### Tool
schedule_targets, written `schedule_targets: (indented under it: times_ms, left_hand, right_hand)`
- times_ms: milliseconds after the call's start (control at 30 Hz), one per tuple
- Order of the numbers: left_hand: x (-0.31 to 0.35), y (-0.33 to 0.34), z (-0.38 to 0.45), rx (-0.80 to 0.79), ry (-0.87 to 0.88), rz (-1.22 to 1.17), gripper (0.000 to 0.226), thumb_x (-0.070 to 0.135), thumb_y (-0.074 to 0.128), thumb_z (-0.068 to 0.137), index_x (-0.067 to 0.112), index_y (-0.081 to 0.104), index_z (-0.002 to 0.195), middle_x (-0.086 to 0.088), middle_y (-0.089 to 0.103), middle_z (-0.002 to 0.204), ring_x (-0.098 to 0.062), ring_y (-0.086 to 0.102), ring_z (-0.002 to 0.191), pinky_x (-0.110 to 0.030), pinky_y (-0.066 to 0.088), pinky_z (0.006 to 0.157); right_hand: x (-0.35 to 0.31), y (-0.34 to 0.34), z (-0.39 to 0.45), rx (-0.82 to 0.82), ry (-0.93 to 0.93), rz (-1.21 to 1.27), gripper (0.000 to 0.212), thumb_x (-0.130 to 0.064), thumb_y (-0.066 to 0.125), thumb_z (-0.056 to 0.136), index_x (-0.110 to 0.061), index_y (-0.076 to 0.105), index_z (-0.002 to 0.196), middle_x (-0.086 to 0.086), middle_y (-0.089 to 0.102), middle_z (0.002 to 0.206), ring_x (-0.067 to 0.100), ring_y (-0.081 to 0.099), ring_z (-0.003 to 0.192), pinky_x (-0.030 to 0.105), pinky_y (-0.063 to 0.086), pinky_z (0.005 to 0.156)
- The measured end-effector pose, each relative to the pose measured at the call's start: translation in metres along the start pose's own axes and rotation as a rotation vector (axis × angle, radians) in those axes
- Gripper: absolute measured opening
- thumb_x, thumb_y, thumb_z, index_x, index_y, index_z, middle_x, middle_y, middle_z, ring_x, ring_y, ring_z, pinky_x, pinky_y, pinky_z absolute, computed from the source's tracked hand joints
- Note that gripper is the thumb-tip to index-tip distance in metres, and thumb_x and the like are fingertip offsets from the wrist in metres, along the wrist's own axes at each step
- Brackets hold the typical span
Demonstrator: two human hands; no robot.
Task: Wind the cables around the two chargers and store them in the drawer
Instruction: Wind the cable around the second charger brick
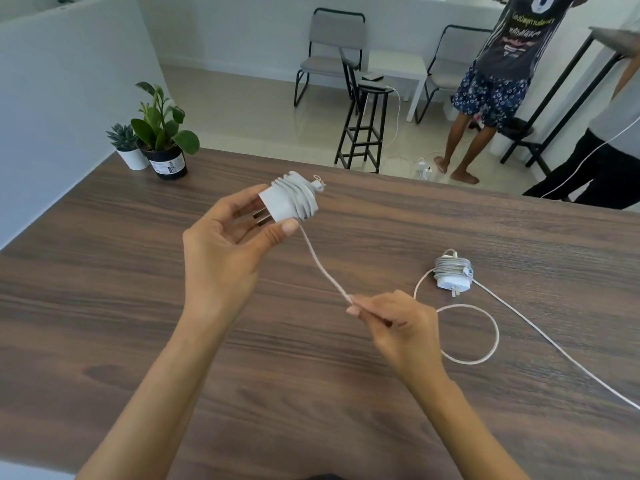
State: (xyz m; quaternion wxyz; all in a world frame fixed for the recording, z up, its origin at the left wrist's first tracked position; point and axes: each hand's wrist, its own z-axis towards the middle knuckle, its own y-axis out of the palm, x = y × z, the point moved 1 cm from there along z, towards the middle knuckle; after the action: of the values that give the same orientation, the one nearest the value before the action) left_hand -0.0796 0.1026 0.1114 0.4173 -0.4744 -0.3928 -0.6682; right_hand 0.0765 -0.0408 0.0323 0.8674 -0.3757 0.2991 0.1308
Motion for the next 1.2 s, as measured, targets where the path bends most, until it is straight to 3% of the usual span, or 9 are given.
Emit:
schedule_targets:
  times_ms: [67,167,267,367,500,767,933,1033,1200]
  left_hand:
    - [-0.007,0.004,0.002,-0.014,0.001,0.049,0.054,0.024,0.082,0.061,0.017,0.065,0.111,0.006,0.072,0.101,-0.006,0.068,0.096,-0.015,0.053,0.079]
    - [-0.022,0.009,0.007,-0.031,-0.010,0.122,0.055,0.018,0.083,0.063,0.014,0.064,0.114,0.005,0.071,0.104,-0.005,0.068,0.096,-0.017,0.053,0.082]
    - [-0.038,0.010,0.012,-0.049,-0.039,0.164,0.054,0.007,0.083,0.065,0.014,0.063,0.115,-0.001,0.070,0.106,-0.008,0.068,0.097,-0.024,0.054,0.087]
    - [-0.047,0.015,0.009,-0.115,-0.013,0.222,0.055,0.005,0.083,0.064,0.015,0.063,0.114,-0.005,0.069,0.107,-0.009,0.068,0.095,-0.022,0.053,0.087]
    - [-0.053,0.022,0.002,-0.209,0.050,0.267,0.056,0.002,0.083,0.063,0.009,0.063,0.115,-0.007,0.068,0.108,-0.008,0.068,0.095,-0.016,0.052,0.085]
    - [-0.049,0.040,-0.016,-0.405,0.093,0.340,0.055,0.005,0.084,0.062,0.010,0.064,0.113,-0.006,0.066,0.109,-0.016,0.068,0.096,-0.025,0.053,0.089]
    - [-0.041,0.047,-0.034,-0.499,0.002,0.235,0.054,0.001,0.083,0.063,0.016,0.063,0.111,-0.005,0.067,0.109,-0.013,0.068,0.096,-0.021,0.051,0.088]
    - [-0.033,0.046,-0.035,-0.512,-0.048,0.162,0.054,0.001,0.083,0.064,0.018,0.063,0.111,-0.004,0.069,0.107,-0.015,0.067,0.099,-0.025,0.051,0.091]
    - [-0.029,0.045,-0.035,-0.519,-0.135,0.096,0.055,0.005,0.084,0.061,0.020,0.065,0.110,-0.005,0.070,0.107,-0.017,0.068,0.100,-0.036,0.052,0.093]
  right_hand:
    - [-0.008,0.000,-0.009,-0.071,-0.131,-0.104,0.033,-0.001,0.074,0.069,-0.028,0.076,0.087,-0.020,0.070,0.077,0.012,0.053,0.056,0.023,0.045,0.053]
    - [-0.018,-0.005,-0.014,-0.106,-0.171,-0.087,0.039,0.007,0.076,0.066,-0.026,0.076,0.086,-0.019,0.071,0.078,0.011,0.050,0.056,0.025,0.045,0.049]
    - [-0.024,-0.021,-0.005,-0.052,-0.148,-0.059,0.032,0.006,0.073,0.068,-0.023,0.076,0.081,-0.019,0.071,0.078,0.013,0.053,0.057,0.026,0.046,0.052]
    - [-0.033,-0.038,0.010,-0.023,-0.166,-0.054,0.022,0.000,0.073,0.072,-0.021,0.076,0.077,-0.017,0.071,0.078,0.017,0.056,0.057,0.029,0.046,0.053]
    - [-0.037,-0.053,0.031,0.031,-0.224,-0.067,0.022,0.005,0.073,0.071,-0.016,0.077,0.075,-0.012,0.071,0.078,0.021,0.056,0.057,0.030,0.045,0.054]
    - [-0.032,-0.058,0.069,0.137,-0.291,-0.087,0.021,0.008,0.074,0.073,-0.013,0.076,0.072,-0.005,0.073,0.076,0.024,0.060,0.058,0.036,0.045,0.052]
    - [-0.015,-0.052,0.091,0.130,-0.166,-0.012,0.014,-0.003,0.073,0.079,-0.016,0.076,0.075,-0.012,0.070,0.079,0.005,0.061,0.066,0.036,0.050,0.064]
    - [-0.004,-0.044,0.091,0.044,0.039,0.221,0.011,-0.007,0.074,0.077,-0.018,0.075,0.080,-0.010,0.072,0.081,0.007,0.068,0.078,0.039,0.054,0.079]
    - [0.005,-0.033,0.086,-0.034,0.226,0.456,0.010,-0.011,0.075,0.073,-0.020,0.075,0.078,-0.007,0.073,0.080,0.006,0.069,0.075,0.017,0.051,0.071]
